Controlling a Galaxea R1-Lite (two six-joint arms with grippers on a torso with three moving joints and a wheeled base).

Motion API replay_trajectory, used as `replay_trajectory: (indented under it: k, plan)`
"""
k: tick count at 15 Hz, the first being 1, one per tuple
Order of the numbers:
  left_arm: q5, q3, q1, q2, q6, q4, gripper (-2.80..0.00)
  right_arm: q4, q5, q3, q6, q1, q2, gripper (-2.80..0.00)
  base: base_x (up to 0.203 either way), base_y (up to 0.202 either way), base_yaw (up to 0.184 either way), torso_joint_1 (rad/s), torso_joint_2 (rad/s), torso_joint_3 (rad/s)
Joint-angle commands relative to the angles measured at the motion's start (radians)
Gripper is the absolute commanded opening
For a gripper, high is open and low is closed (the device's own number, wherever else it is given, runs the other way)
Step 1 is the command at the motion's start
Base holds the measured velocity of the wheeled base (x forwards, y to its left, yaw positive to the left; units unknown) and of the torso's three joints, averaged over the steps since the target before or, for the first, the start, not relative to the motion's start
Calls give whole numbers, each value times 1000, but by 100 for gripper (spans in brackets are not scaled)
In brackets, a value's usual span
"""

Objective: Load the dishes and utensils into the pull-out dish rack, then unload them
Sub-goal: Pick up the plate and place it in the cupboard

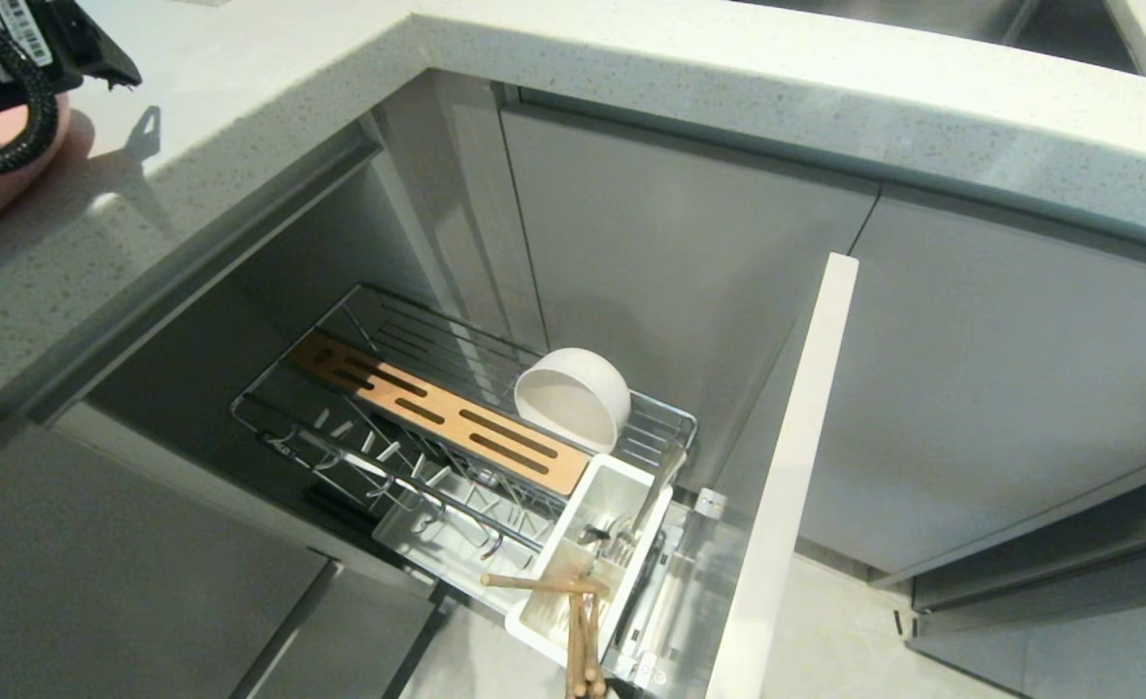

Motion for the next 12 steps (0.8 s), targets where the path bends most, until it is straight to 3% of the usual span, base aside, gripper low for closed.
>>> replay_trajectory:
  k: [1, 11, 12]
  plan:
    - [5, 4, -1, 10, -11, 4, 0, 0, 0, 2, 0, 0, 0, -280, 0, 0, 0, 0, 0, 0]
    - [4, 36, -1, 16, -50, 4, 0, 0, 0, 2, 0, 0, 0, -280, 0, 0, 0, 0, 0, 0]
    - [5, 37, -1, 16, -50, 4, -280, 0, 0, 2, 0, 0, 0, -280, 0, 0, 0, 0, 0, 0]
